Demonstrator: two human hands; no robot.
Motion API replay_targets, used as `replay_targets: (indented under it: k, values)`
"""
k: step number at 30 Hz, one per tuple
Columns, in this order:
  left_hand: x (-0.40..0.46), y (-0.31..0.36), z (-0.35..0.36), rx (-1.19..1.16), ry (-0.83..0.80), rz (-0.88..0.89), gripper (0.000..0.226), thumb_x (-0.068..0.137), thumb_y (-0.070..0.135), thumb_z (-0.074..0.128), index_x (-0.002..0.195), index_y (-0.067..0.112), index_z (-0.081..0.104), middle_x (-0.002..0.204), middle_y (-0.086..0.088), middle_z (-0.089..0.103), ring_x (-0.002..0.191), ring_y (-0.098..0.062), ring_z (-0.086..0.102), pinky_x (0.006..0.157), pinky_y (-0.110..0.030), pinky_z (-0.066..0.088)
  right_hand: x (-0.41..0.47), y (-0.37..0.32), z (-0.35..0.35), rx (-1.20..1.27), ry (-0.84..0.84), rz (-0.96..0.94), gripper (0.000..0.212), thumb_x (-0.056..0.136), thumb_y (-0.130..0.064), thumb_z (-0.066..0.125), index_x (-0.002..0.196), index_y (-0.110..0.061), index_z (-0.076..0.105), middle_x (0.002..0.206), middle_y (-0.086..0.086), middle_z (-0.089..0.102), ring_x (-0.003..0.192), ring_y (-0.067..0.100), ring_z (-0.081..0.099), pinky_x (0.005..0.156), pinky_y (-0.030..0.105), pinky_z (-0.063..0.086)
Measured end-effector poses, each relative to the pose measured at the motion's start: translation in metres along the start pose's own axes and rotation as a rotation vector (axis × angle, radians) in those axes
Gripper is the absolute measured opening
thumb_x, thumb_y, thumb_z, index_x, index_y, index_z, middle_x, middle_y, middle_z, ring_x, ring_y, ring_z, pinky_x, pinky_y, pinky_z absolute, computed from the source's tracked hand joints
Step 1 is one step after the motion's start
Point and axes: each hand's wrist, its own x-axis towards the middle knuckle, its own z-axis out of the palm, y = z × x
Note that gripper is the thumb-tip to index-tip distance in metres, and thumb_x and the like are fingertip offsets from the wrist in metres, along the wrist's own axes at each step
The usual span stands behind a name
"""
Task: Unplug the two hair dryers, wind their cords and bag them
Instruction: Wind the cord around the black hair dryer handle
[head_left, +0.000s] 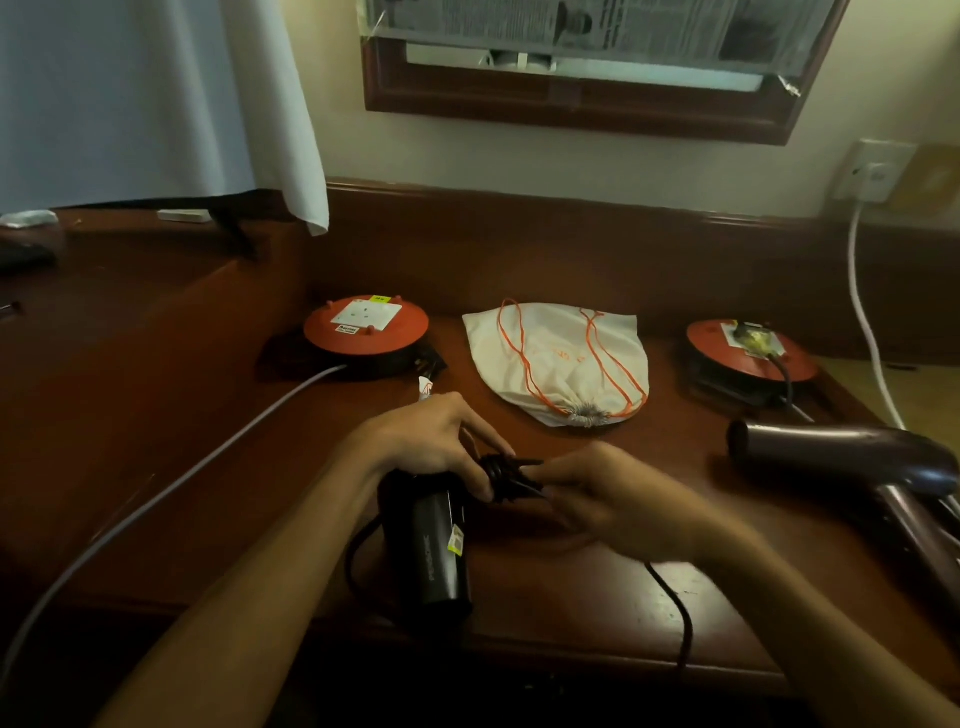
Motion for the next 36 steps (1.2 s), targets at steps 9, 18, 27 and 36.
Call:
replay_targets:
  k: [9,18,27,36]
  values:
    - [-0.002,-0.009,-0.008,-0.11,0.014,0.012,0.051,0.073,0.014,0.088,0.118,0.036,0.077,0.1,0.001,0.08,0.092,-0.015,0.076,0.096,-0.042,0.057,-0.012,0.012,0.06,0.074,0.324,-0.077,0.039,0.103,-0.018,0.053,0.141,-0.027,0.058,0.087,-0.008,0.066,0.073,0.013,0.059,0.064,0.034,0.046]
    - [-0.009,-0.027,-0.011,-0.231,0.092,0.027,0.051,0.074,0.017,0.089,0.116,0.041,0.076,0.107,0.002,0.079,0.105,-0.02,0.073,0.103,-0.054,0.053,-0.012,0.019,0.059,0.661,0.327,0.111,0.035,0.098,-0.013,0.06,0.125,-0.033,0.071,0.065,0.003,0.056,0.055,0.017,0.041,0.05,0.026,0.035]
    - [-0.025,-0.027,-0.007,-0.325,0.013,0.104,0.053,0.069,0.018,0.086,0.12,0.029,0.076,0.107,-0.005,0.078,0.104,-0.023,0.073,0.097,-0.044,0.055,0.019,0.029,0.034,0.539,0.011,0.326,0.022,0.084,-0.039,0.078,0.096,-0.021,0.073,0.067,0.007,0.055,0.053,0.017,0.042,0.043,0.025,0.033]
    - [-0.028,-0.009,0.017,-0.213,0.174,0.069,0.038,0.071,0.063,0.083,0.095,0.037,0.07,0.092,0.002,0.076,0.084,-0.017,0.076,0.083,-0.047,0.062,0.034,0.046,0.018,0.195,0.033,0.048,0.019,0.087,-0.007,0.076,0.082,-0.021,0.064,0.07,0.009,0.066,0.053,0.027,0.06,0.047,0.022,0.045]
